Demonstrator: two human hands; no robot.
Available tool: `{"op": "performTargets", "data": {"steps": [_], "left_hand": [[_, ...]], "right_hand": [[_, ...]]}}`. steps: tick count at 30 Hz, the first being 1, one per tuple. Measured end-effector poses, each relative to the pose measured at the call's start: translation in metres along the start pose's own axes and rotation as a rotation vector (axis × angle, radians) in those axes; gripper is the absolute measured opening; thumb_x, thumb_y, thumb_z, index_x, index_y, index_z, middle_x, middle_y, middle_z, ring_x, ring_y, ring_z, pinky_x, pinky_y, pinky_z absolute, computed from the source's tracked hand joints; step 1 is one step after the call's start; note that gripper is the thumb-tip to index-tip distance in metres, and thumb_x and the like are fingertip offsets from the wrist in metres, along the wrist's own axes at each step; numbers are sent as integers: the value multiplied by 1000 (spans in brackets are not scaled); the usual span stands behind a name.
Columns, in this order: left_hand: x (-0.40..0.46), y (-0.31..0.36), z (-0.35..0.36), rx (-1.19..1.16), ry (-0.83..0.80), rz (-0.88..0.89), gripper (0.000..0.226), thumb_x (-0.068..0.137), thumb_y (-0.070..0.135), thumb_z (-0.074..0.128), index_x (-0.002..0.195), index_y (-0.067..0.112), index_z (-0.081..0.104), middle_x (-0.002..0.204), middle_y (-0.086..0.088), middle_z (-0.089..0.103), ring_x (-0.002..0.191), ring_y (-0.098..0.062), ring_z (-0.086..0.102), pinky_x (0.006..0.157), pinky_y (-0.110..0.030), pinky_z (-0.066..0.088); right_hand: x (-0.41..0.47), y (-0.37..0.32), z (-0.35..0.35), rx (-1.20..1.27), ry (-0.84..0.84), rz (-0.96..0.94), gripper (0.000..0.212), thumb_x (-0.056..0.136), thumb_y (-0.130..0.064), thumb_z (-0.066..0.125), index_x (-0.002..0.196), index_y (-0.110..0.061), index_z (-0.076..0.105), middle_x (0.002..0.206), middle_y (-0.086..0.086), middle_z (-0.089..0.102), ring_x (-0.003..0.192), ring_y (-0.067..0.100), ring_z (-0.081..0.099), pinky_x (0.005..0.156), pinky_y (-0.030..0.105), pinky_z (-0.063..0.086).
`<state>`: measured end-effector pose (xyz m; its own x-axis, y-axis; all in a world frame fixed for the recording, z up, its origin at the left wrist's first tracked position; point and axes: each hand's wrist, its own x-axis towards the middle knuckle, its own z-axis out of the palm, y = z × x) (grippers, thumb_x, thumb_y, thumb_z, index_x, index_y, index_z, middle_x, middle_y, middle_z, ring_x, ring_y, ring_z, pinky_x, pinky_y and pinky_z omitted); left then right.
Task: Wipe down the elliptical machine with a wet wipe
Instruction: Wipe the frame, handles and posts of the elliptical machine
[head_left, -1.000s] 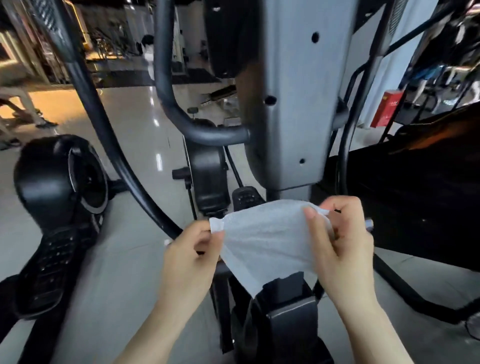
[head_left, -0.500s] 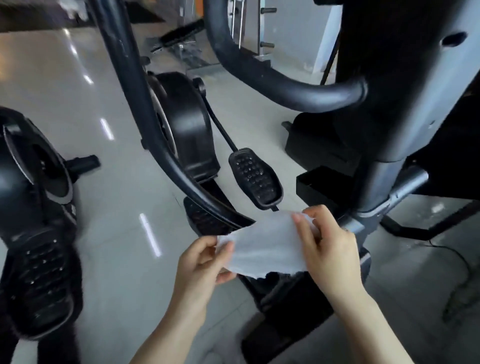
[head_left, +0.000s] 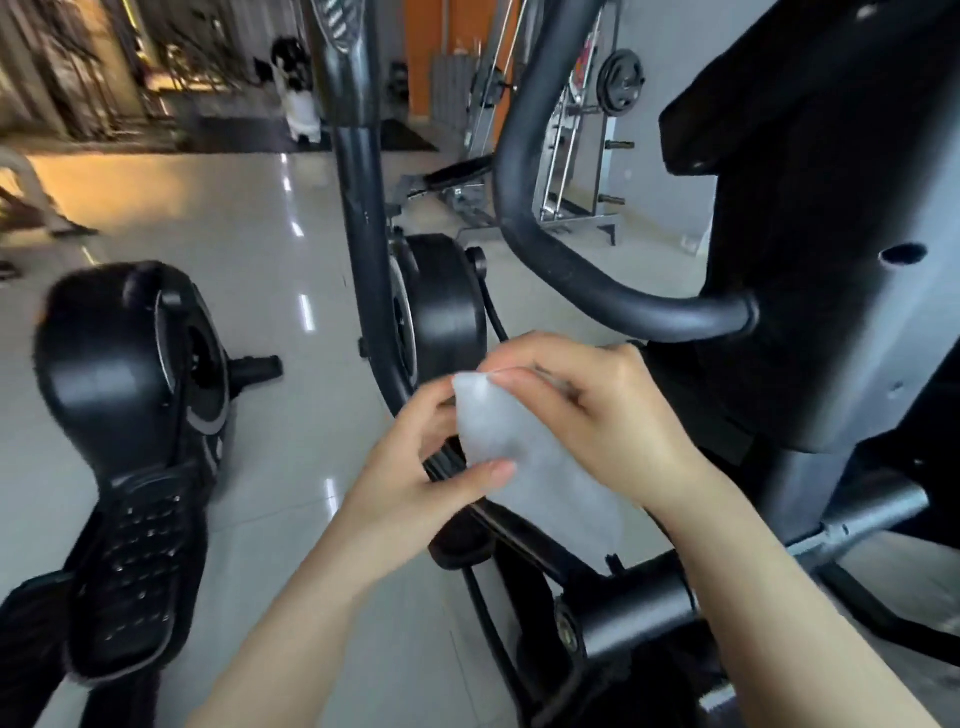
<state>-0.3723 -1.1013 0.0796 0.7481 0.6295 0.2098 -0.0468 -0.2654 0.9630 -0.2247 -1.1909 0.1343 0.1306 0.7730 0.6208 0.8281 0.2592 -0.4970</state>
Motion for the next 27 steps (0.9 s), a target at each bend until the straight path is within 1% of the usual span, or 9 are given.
{"op": "performTargets", "data": {"steps": [4,7,9,12,14,16,21,24,27], "left_hand": [[4,41,10,-200,139,86,58,66,11,77,116,27,54,88,-11,75,81,-24,73,70,-34,59],[1,63,0,-186,199,122,55,67,14,85,109,31,55,79,-22,70,68,-35,68,60,-43,55],[2,70,-8,-222,240,124,43,68,14,81,102,26,56,68,-17,67,59,-27,64,50,-34,52],[1,75,-19,-170,263,147,28,68,17,80,89,29,67,71,-5,67,65,-17,63,55,-24,51],[-2,77,-26,-2,253,160,28,67,19,84,84,37,74,83,9,72,75,-6,65,68,-16,50],[-3,78,-32,157,271,142,30,68,24,86,87,44,73,88,14,72,76,2,63,72,-9,45],[-1,82,-30,295,327,148,27,74,11,81,76,38,75,82,11,74,76,-9,68,76,-31,52],[3,84,-24,292,356,168,14,71,20,82,69,31,74,73,9,73,72,-17,67,76,-43,51],[7,85,-23,269,375,203,17,62,38,86,65,29,72,70,4,71,76,-32,65,74,-44,49]], "right_hand": [[24,-6,-34,180,-86,184,22,91,-24,65,112,-17,61,45,-17,43,41,3,39,46,9,29],[21,7,-56,383,-494,391,56,74,-30,80,123,-22,54,56,-27,58,53,-5,54,54,8,37],[15,16,-59,419,-616,443,69,64,-23,81,125,-34,51,66,-10,63,63,7,56,59,17,42],[9,22,-59,644,-436,446,78,69,4,74,132,-35,48,72,18,59,74,29,64,70,28,53],[7,21,-59,856,-302,447,81,72,9,71,137,-32,46,70,12,61,80,29,69,79,35,56],[7,23,-57,884,-198,440,77,73,5,71,136,-32,48,69,8,56,81,22,67,83,35,53],[9,20,-54,829,-74,461,66,77,1,61,130,-37,54,63,-1,51,79,16,60,87,37,50],[10,17,-57,900,-103,511,60,80,2,57,128,-35,58,72,13,44,76,28,51,73,40,54],[10,14,-61,1056,-152,562,57,85,7,57,133,-24,53,75,17,46,60,24,58,57,33,55]]}}
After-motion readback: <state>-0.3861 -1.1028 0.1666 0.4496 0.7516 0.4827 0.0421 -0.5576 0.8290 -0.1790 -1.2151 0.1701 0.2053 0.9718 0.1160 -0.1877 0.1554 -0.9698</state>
